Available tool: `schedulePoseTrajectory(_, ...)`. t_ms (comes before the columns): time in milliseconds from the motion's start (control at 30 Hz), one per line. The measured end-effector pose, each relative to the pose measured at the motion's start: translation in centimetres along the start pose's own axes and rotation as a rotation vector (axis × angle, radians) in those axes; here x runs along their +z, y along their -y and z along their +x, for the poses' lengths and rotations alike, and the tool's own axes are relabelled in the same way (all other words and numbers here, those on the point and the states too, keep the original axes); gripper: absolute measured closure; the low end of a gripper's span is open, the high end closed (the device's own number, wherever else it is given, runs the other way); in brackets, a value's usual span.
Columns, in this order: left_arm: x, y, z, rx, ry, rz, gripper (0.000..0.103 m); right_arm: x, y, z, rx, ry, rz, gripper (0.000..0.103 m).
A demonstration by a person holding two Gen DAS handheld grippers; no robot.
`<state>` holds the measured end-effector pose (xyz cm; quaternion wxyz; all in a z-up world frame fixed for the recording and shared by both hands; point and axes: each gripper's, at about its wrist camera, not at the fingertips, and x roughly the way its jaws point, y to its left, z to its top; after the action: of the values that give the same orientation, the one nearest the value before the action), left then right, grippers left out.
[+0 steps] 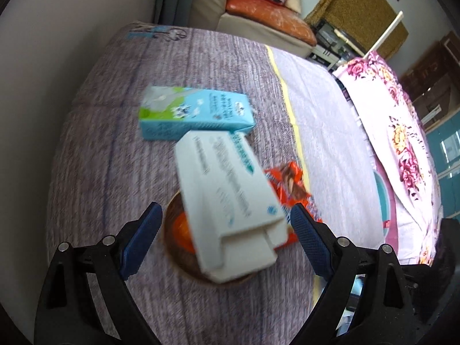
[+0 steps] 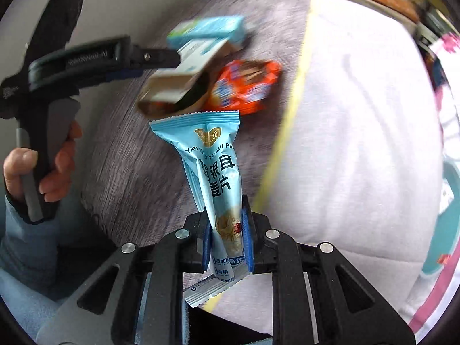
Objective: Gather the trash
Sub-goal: 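Grasp the blue snack-bar wrapper with the right gripper while the left grasps the white medicine box, then carry the blue wrapper and white box over the teal wastebasket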
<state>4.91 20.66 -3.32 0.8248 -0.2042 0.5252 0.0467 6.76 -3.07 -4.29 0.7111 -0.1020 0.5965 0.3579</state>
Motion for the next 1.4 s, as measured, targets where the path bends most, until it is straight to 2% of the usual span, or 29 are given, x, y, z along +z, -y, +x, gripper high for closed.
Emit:
schedulePoseTrajectory(200,1.7,1.0,2.8,0.082,-0.064,-0.001,0.012,0.5,3.7,-1.3,-0.003,0.050,0.106,0.084)
schedulePoseTrajectory(433,2.4,1.1,4.5,0.128,-0.070,-0.018,0.012,0.1,6.9,-1.5,-0.003,0.082,0.193,0.083)
schedulePoseTrajectory(467,2.4,1.1,4.4,0.123,-0.058,-0.019,0.014,-0.1,7.2,-1.6,-0.001,0.087,0.204,0.083)
schedulePoseTrajectory(500,2.2,1.2,4.2,0.125,-0.042,-0.014,0.025,-0.1,7.4,-1.5,0.001,0.090,0.214,0.083)
schedulePoseTrajectory(600,1.8,1.4,3.3,0.129,-0.009,0.008,0.032,-0.1,8.2,-1.3,0.010,0.098,0.239,0.083)
schedulePoseTrajectory(700,1.1,1.6,2.3,0.131,0.009,0.022,0.034,-0.4,8.8,-1.4,0.019,0.106,0.259,0.083)
schedulePoseTrajectory(1000,-0.6,3.0,-1.1,0.074,0.063,0.029,0.035,-0.9,9.7,-2.1,0.035,0.140,0.293,0.083)
schedulePoseTrajectory(1400,-1.4,10.6,-2.2,-0.044,0.091,0.196,0.034,-2.5,12.7,-5.2,0.023,0.229,0.368,0.083)
